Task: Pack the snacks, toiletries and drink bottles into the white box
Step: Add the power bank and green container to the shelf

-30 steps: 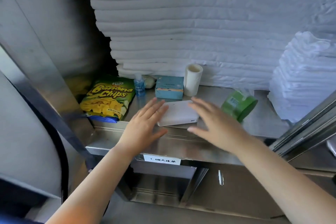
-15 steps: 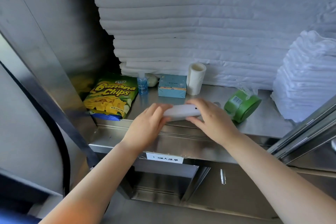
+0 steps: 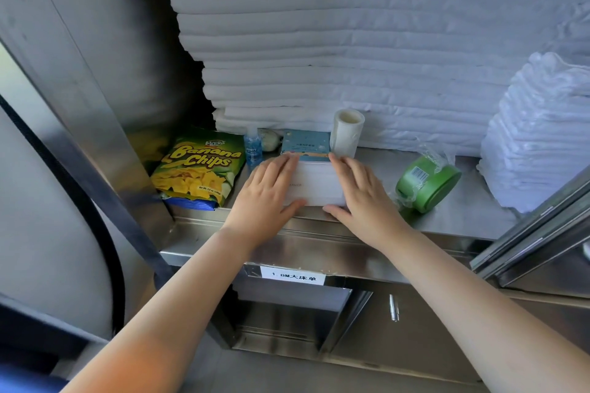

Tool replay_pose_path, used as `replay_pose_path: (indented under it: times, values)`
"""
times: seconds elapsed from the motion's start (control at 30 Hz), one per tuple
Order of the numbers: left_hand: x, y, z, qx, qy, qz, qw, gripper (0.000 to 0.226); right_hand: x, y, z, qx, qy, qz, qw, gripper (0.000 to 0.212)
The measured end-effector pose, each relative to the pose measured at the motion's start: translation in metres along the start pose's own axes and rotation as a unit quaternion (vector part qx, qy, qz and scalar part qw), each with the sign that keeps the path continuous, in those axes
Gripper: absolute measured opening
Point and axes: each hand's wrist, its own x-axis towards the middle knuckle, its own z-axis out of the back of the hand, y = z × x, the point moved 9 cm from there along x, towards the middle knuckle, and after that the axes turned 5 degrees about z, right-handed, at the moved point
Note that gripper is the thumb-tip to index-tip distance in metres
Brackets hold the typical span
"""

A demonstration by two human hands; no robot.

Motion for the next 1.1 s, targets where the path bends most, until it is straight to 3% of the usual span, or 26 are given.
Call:
replay_pose_path:
  times: [0.13, 0.27, 0.4, 0.67, 0.9, 1.1]
  values:
    - [-0.002, 0.003, -0.008, 0.007, 0.024, 0.004, 1.0, 0.08, 0.002, -0.005, -0.006, -0.003, 0.027, 0.005, 1.0, 0.081]
    - [-0.003, 0.011, -0.023, 0.005, 0.08, 0.012, 0.997, 0.076, -0.003, -0.008, -0.016, -0.009, 0.066, 0.017, 0.998, 0.065]
    - [-0.003, 0.013, -0.026, -0.004, 0.084, 0.016, 0.996, 0.072, -0.007, -0.006, -0.016, -0.008, 0.076, 0.013, 0.997, 0.061]
    - [-0.011, 0.012, -0.022, 0.011, 0.077, 0.039, 0.996, 0.083, -0.019, -0.021, 0.074, -0.042, -0.129, 0.024, 0.991, 0.032]
    - [-0.014, 0.006, -0.02, -0.018, 0.085, 0.045, 0.995, 0.081, -0.041, -0.068, 0.086, -0.084, -0.154, -0.083, 0.981, 0.032]
    - [-0.018, -0.013, -0.024, -0.025, 0.092, 0.03, 0.995, 0.083, -0.056, -0.077, 0.072, -0.097, -0.128, -0.111, 0.981, 0.042]
